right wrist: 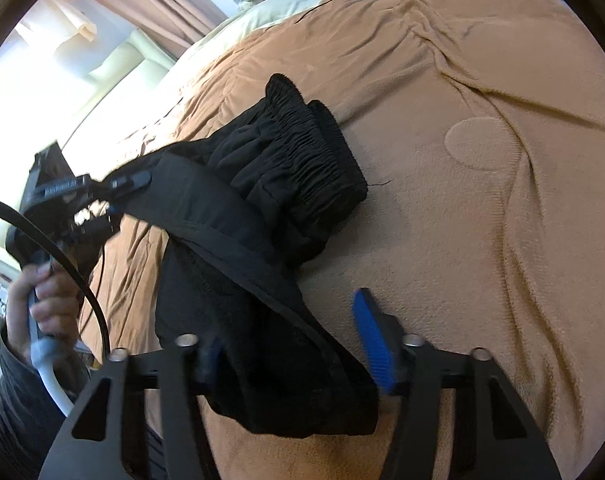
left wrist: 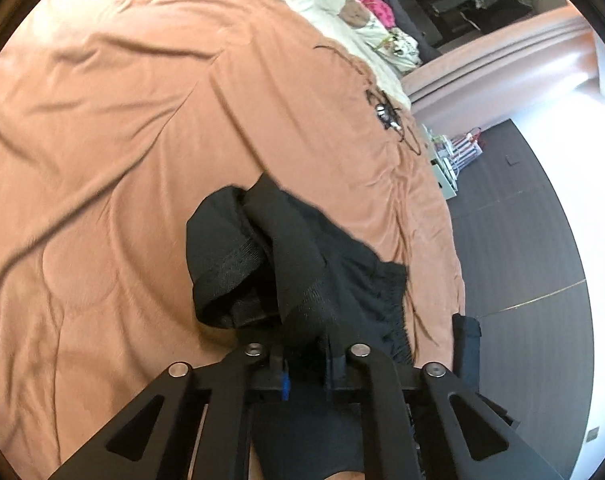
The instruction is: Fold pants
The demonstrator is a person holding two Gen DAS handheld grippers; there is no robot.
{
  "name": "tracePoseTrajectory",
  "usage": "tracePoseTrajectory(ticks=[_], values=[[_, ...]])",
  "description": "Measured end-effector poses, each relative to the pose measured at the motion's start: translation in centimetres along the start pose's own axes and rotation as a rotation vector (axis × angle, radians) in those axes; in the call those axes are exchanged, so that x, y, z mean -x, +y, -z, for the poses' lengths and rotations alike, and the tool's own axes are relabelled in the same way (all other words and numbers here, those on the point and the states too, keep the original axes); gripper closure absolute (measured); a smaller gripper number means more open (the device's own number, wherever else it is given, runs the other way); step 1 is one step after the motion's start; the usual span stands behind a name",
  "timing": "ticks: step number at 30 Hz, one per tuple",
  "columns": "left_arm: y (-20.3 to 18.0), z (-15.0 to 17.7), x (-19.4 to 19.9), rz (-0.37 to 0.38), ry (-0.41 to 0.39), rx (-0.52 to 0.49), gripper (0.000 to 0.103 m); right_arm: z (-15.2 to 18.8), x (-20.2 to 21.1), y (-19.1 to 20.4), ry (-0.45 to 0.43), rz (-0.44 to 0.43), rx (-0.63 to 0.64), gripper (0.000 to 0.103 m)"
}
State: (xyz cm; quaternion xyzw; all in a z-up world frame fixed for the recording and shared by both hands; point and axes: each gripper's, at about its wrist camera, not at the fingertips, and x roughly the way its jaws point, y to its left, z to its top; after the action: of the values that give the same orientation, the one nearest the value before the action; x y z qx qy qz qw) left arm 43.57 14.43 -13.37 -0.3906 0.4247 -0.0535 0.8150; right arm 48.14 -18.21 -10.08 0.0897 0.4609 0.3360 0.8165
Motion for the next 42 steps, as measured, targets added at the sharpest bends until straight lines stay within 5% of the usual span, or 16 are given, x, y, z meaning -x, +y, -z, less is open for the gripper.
tracePoseTrajectory(ticks=[12, 22, 24, 26, 29, 42], values=[[-6.7, -4.0, -2.7, 0.018, 0.023, -0.164, 0.095, 0.4, 1.3, -0.1, -0.018, -0.039, 0.034, 0.094], [-8.6, -5.6, -7.1, 0.000, 0.099, -0.213, 0.094, 0.4, 2.9, -0.7, -0.054, -0.086, 0.006, 0.099], [-8.9, -5.7, -8.1, -0.016, 0.121, -0.228, 0.089, 0.5, 2.9, -0.8, -0.051, -0.095, -0.006, 0.099], [-9.2, -5.6, -8.6, -0.001, 0.131, -0.258, 0.059, 0.6, 2.7, -1.1, -0.046, -0.095, -0.018, 0.099], [-8.9, -5.2, -8.4, 0.006, 0.114, -0.260, 0.041, 0.7, 2.5, -1.6, -0.041, -0.092, -0.041, 0.099], [-2.6, -1.8, -6.2, -0.036, 0.147, -0.157, 0.041, 1.3, 2.1, -2.1, -0.031, -0.115, -0.106, 0.101]])
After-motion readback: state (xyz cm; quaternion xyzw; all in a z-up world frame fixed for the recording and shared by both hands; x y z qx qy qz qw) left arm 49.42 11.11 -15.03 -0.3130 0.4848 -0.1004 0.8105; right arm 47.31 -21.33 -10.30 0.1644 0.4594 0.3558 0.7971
